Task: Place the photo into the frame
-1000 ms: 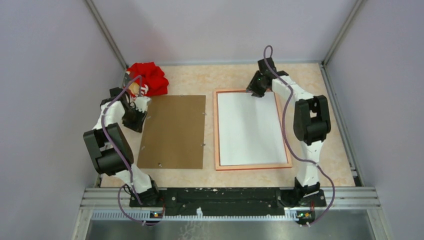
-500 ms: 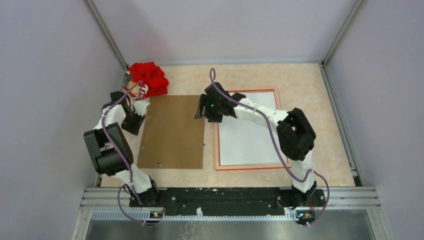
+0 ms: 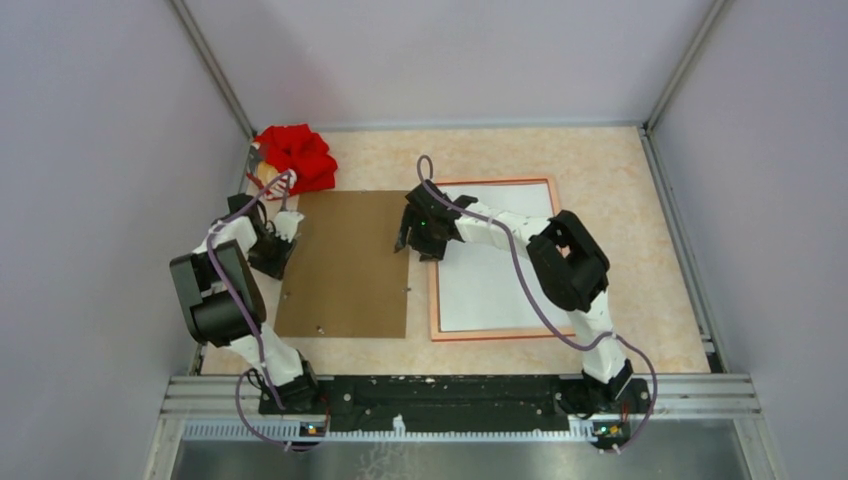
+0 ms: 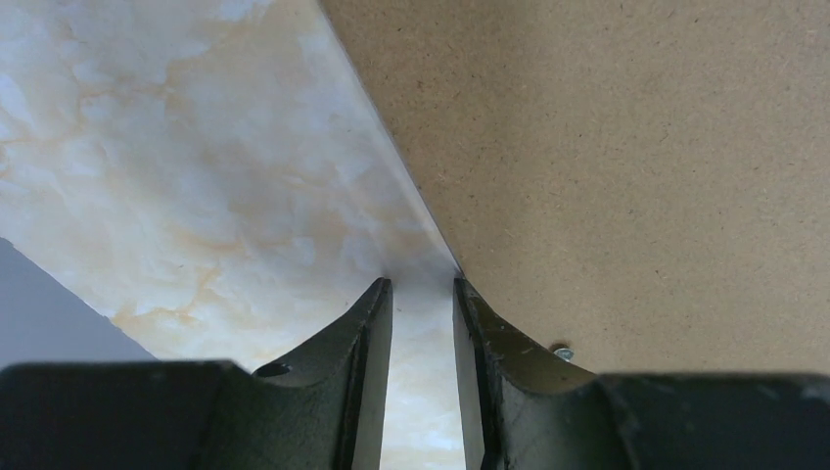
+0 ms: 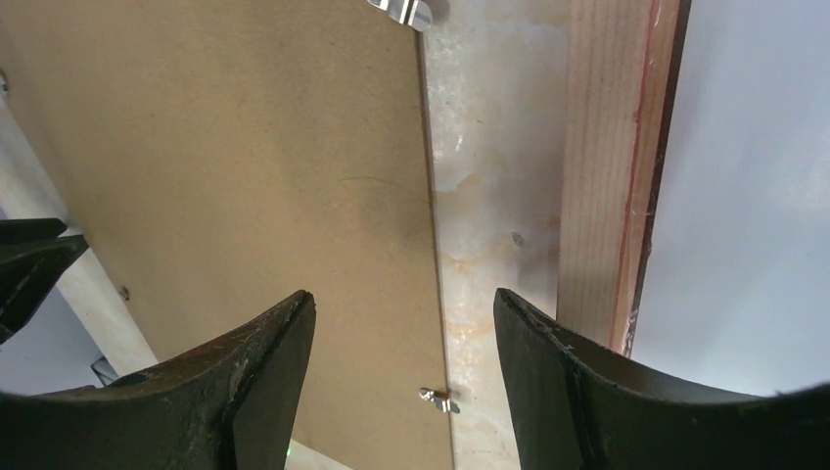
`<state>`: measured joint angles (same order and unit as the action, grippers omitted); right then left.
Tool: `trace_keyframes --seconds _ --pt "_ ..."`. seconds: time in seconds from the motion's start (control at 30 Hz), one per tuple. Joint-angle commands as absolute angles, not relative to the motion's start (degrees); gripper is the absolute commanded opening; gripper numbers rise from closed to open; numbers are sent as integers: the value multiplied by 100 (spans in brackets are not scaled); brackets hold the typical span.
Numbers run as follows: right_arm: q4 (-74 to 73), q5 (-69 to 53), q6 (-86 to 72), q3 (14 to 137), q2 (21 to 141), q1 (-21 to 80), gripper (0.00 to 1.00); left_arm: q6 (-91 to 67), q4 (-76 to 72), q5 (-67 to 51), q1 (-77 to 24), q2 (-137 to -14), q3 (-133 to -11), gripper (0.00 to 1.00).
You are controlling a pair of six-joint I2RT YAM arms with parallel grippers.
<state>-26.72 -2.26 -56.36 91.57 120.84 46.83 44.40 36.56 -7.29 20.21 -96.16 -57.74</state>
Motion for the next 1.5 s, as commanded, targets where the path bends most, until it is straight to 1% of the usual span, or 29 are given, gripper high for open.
trace_keyframes --seconds 0.0,0.3,0.47,0.6,0.7,0.77,0.87,1.03,1.23,1.33,1.47 --pt "-2469 -458 -5945 9200 12284 4720 67 4368 3472 -999 2033 -9778 -5628 36" --pt "-1947 -1049 -6396 8918 12429 4720 65 4294 3456 -1130 2026 -9869 -5617 34" --pt "-1324 -1477 -6684 8725 12399 4720 65 4248 3297 -1231 1953 -9788 -5520 26" --pt "-823 -1745 -6925 8582 12102 4718 64 4226 3261 -1247 1786 -9781 -5422 20" --pt "-346 -1914 -7167 8452 11844 4711 63 4231 3266 -1334 1766 -9836 -5390 16" --pt "-66 -2041 -7314 8383 11709 4711 62 4257 3297 -1380 1765 -9881 -5383 15" --pt "633 -2267 -7576 8215 11503 4716 60 4305 3312 -1437 1766 -9906 -5354 14" --pt "2202 -2601 -8079 7727 11205 4732 57 4332 3362 -1510 1761 -9969 -5351 14" --pt "2985 -2766 -8138 7639 10990 4826 56 4367 3444 -1556 1763 -9989 -5409 13" --pt "3594 -2865 -8231 7540 11011 4864 56 4351 3516 -1599 1765 -9972 -5456 14" --pt "5141 -3200 -8961 7559 11463 4896 56 4325 3656 -1755 1764 -9955 -5550 14"
